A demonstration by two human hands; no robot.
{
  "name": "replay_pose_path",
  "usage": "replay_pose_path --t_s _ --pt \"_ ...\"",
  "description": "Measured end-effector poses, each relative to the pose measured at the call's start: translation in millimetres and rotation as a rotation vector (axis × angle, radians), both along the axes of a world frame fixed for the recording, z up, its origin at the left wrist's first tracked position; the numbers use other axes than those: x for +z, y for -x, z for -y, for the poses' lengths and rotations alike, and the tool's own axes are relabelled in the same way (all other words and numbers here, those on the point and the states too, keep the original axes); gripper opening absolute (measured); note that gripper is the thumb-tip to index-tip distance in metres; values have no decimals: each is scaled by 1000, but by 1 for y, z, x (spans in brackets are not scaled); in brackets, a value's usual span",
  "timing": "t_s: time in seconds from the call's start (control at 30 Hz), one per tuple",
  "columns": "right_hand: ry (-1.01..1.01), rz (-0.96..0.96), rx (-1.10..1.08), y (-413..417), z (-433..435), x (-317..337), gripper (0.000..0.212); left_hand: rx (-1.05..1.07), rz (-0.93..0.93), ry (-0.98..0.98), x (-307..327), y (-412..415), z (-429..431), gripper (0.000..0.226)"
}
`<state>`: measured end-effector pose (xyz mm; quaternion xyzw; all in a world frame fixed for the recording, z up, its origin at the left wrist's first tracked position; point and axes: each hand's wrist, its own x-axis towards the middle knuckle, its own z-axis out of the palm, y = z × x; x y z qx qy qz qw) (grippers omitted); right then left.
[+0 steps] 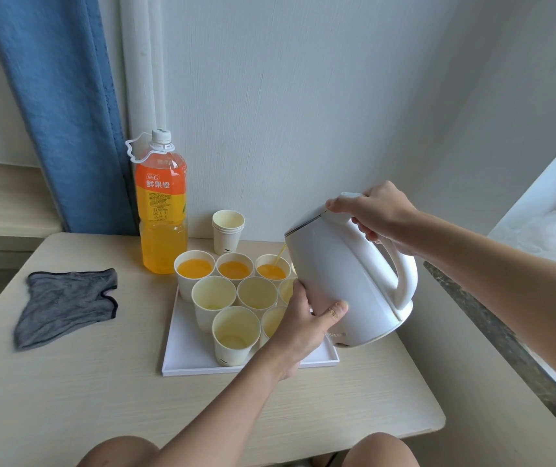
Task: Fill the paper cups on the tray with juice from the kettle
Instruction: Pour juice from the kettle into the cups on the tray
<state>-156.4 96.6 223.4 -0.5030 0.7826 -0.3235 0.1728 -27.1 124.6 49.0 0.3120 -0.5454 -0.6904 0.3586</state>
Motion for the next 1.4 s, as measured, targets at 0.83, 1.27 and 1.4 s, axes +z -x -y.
replay_pose_path --t_s 0.83,1.27,1.4 --pt "123 94 -132 32 -27 -9 42 -74 16 65 -4 20 6 55" --pt "-1 18 -135 43 -23 -16 46 -118 14 -75 -10 37 -7 53" --pt "-22 1 -127 42 -20 -17 45 -131 15 -141 -8 37 -9 51"
